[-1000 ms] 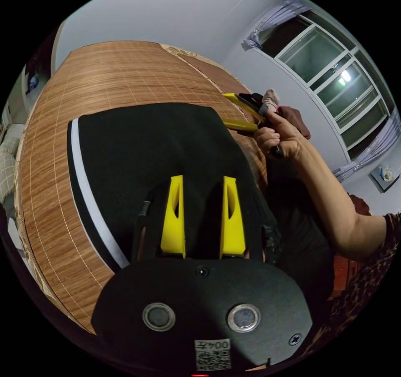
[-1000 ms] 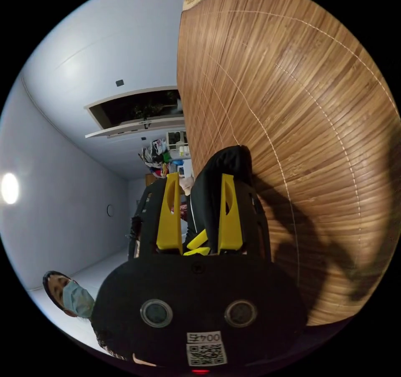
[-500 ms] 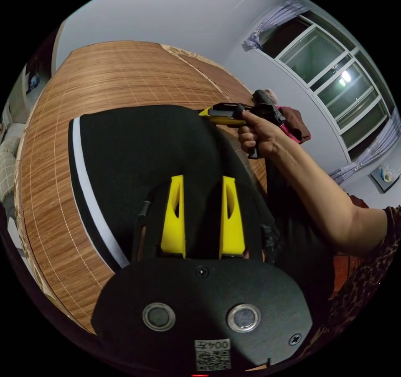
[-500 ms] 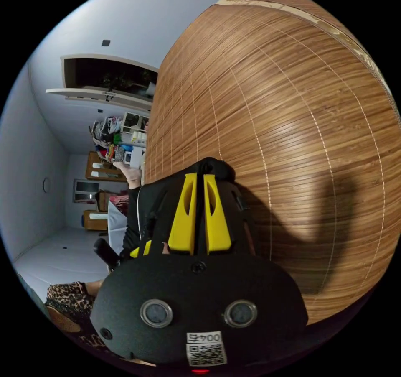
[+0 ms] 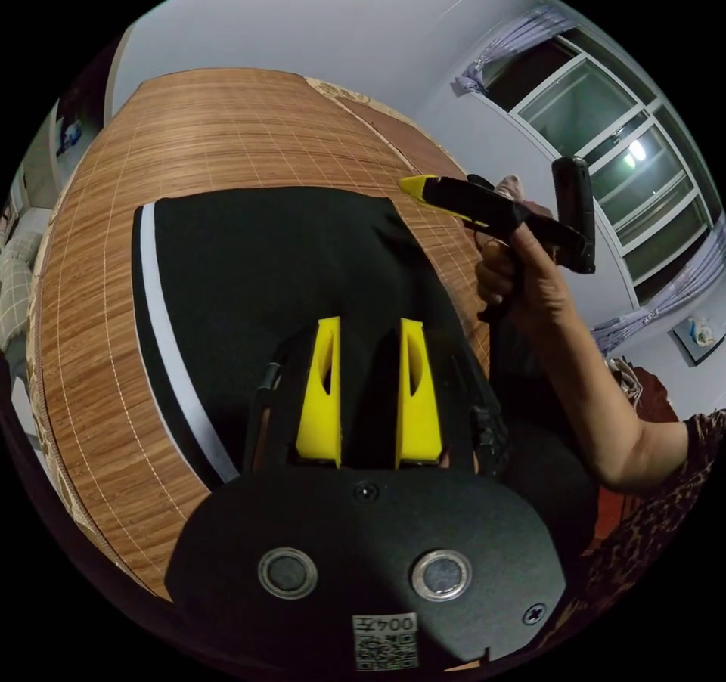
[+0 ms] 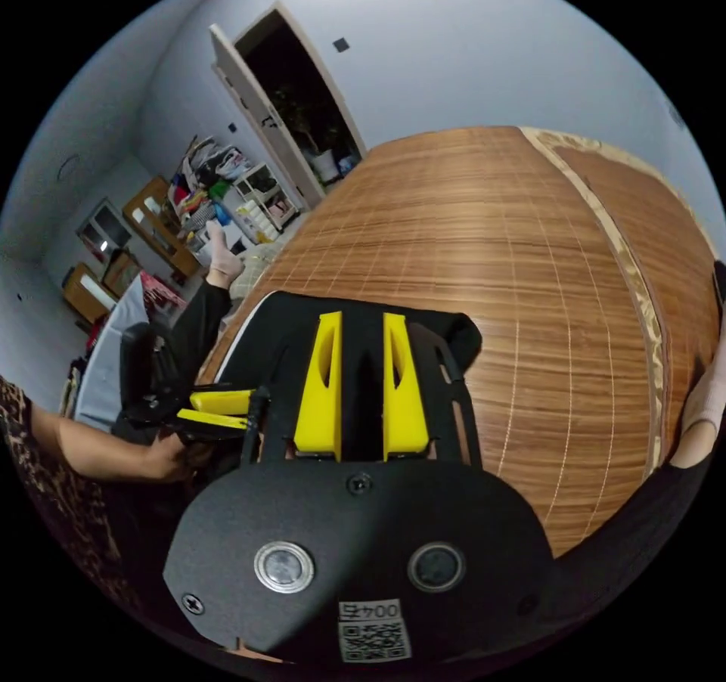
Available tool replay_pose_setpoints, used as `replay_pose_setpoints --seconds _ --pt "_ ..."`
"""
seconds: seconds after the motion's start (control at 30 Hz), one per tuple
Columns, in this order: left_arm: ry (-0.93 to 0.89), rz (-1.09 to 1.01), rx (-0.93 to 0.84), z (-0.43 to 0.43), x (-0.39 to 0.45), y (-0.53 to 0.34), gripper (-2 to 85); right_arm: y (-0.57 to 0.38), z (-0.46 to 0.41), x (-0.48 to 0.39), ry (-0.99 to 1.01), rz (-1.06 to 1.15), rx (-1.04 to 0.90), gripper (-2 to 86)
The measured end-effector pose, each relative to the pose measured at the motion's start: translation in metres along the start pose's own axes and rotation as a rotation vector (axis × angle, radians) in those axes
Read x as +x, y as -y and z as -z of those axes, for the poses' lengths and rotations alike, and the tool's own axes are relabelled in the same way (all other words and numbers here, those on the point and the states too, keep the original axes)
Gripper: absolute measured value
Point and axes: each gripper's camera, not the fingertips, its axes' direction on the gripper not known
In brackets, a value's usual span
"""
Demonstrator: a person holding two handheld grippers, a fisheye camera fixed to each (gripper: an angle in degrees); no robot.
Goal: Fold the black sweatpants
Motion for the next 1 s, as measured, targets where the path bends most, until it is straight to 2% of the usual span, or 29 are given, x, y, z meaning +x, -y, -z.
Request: replay_pose_setpoints --seconds 0.17,0.23,0.4,0.5,0.6,0.67,0.77,0.9,1.0 --pt "-0.035 0.038 0.005 0.008 -0.029 0.011 10.2 0.003 -0.053 -0.044 -0.13 0.124 -0.118 9.0" --pt "-0.04 0.045 0.004 0.011 -0.038 0.015 10.4 -0.001 -0.072 -0.046 -0.132 0.131 -0.173 9.2" --pt "-0.161 0.054 0.004 0.029 -0.064 0.032 12.4 -0.006 -0.073 -0.031 -0.028 0.066 -0.108 9.2" --pt "-0.134 0.07 0.145 0.074 -0.089 0.042 12.8 -0.01 -0.073 -0.029 -0.012 0.064 -0.074 9.4" --pt "-0.065 0.22 0.235 0.109 -0.148 0.054 13.1 -0.012 -0.073 -0.032 -0.032 0.08 -0.063 9.6" --pt "-0.105 0.389 0.211 0.113 -0.207 0.063 13.8 -0.011 -0.074 -0.03 -0.032 0.081 -0.063 9.6" --pt "-0.194 0.531 0.172 0.103 -0.259 0.07 14.0 -0.011 -0.075 -0.026 -0.028 0.077 -0.065 9.6" --pt "-0.214 0.528 0.151 0.095 -0.283 0.083 9.8 -0.01 -0.075 -0.019 -0.027 0.077 -0.066 9.5" --pt "-0.098 0.444 0.109 0.094 -0.286 0.101 6.0 -0.01 -0.075 -0.011 -0.022 0.074 -0.07 9.4"
